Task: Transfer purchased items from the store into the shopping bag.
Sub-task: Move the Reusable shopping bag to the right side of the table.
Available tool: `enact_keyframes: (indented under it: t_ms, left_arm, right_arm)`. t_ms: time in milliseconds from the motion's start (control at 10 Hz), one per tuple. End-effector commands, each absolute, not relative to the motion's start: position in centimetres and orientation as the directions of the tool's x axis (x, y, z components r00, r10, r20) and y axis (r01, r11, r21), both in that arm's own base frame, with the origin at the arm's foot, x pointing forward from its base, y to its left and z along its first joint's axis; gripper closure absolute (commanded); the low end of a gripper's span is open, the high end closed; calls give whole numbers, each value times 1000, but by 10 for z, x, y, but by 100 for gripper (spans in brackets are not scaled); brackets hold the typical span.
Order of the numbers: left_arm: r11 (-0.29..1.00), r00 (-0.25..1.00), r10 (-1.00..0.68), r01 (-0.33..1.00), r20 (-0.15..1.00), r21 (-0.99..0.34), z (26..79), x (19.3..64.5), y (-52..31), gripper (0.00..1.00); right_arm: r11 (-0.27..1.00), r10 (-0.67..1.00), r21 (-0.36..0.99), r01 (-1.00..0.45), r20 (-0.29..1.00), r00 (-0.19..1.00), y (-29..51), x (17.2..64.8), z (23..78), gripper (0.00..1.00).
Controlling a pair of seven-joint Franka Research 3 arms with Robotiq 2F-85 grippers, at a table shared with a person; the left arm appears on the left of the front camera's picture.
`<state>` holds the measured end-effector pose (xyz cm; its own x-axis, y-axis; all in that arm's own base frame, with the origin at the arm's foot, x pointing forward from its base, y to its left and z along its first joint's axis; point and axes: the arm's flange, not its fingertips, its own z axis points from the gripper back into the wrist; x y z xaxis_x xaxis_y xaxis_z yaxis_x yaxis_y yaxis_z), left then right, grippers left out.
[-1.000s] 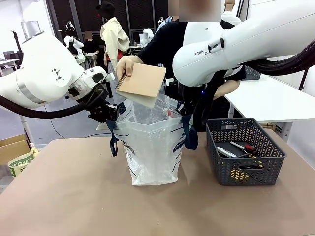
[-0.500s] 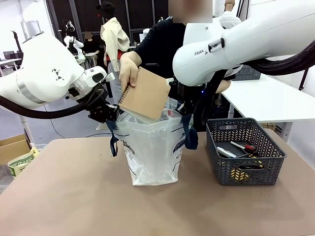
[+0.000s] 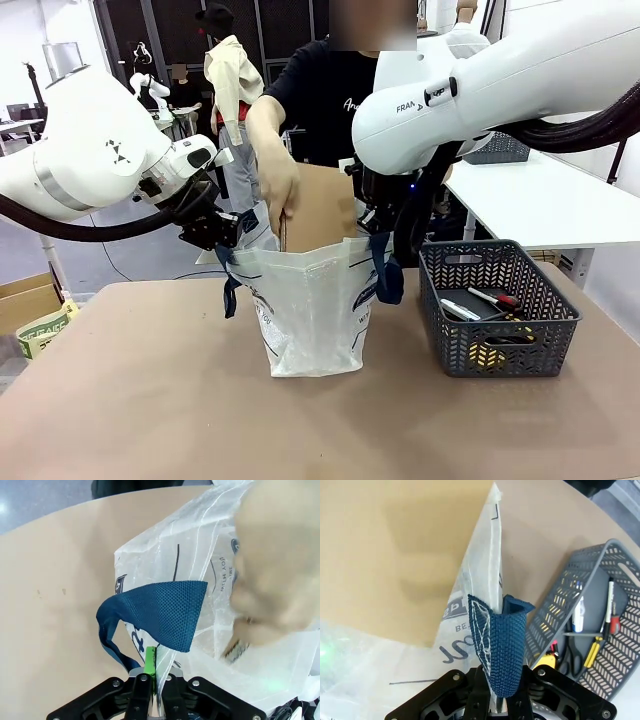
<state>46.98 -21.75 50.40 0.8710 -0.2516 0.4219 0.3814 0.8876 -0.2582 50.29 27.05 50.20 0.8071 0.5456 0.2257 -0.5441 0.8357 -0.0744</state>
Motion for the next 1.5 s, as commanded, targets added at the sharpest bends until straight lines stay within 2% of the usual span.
enact_keyframes:
  t_ms: [0, 1400]
  left_arm:
    - [892, 871, -248, 376, 424, -252, 504, 469, -217, 100]
    - [892, 885, -272, 379, 379, -246, 510, 477, -203, 100]
  right_arm:
    - [848, 528, -84, -524, 239, 815, 268, 499, 503, 100]
    - [883, 468, -72, -465, 231, 853, 249, 500, 503, 100]
